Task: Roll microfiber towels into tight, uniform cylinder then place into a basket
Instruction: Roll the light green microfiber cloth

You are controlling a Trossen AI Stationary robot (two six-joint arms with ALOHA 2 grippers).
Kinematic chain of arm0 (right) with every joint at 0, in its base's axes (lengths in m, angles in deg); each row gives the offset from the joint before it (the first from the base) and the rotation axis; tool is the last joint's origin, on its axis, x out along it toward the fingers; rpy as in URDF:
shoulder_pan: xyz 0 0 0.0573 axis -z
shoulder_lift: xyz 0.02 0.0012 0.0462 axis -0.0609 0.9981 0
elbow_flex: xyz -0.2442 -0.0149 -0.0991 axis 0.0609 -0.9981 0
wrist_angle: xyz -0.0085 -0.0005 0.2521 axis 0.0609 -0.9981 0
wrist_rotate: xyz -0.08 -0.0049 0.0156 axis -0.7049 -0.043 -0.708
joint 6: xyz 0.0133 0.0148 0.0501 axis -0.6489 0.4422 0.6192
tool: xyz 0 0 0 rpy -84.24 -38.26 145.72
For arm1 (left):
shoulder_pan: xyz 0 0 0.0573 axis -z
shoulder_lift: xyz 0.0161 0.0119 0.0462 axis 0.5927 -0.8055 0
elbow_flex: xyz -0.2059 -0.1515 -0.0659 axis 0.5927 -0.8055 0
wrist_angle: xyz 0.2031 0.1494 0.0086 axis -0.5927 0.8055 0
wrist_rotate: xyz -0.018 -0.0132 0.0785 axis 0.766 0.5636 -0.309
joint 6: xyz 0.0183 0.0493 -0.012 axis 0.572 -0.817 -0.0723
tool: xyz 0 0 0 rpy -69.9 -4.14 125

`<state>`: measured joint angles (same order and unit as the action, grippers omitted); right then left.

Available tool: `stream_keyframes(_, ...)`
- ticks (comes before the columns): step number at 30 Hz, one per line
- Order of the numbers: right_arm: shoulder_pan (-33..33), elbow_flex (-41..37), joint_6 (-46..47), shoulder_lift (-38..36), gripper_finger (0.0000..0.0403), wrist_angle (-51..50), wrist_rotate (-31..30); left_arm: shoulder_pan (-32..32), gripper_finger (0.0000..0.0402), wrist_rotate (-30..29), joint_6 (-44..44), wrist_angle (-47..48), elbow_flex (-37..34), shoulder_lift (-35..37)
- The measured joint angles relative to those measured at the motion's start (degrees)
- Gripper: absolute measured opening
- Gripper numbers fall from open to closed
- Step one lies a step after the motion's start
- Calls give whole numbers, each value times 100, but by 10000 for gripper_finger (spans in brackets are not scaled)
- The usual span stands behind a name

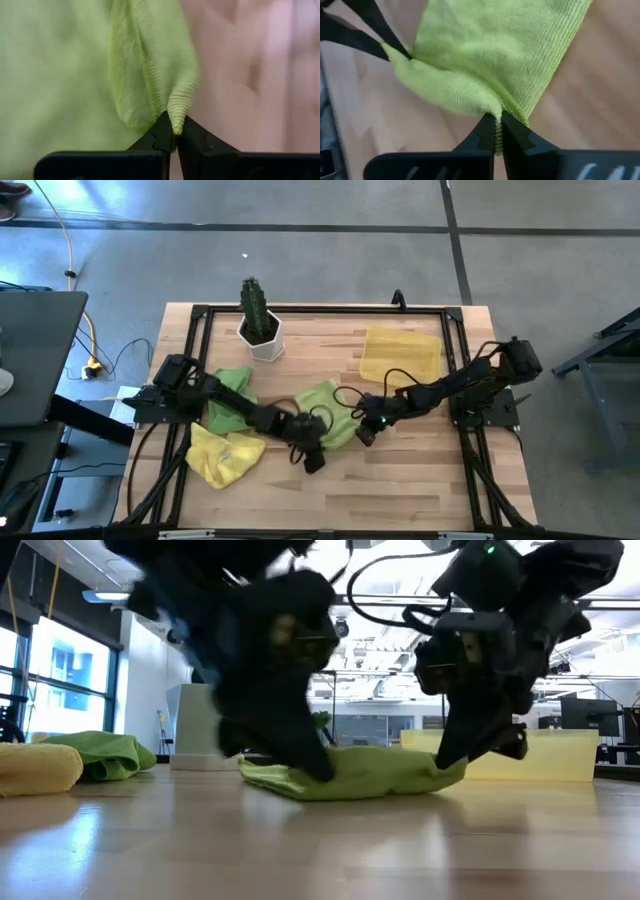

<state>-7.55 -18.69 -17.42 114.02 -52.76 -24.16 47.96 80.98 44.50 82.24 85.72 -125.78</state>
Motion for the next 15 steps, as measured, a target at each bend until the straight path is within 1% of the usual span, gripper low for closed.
stream_keyframes(4,-174,73,129,32,0,13,58,232,7,87,723,118,9,46)
stream_keyframes(7,-169,253,-53,110,0,49,67,288,7,96,1169,347,9,56)
stream_keyframes(10,-69,433,-342,345,0,24,310,287,7,128,1622,443,9,90)
stream_keyframes(12,24,541,-498,534,0,13,581,286,7,210,1928,514,7,143)
stream_keyframes(15,150,614,-647,769,0,13,941,319,7,278,2180,566,9,226)
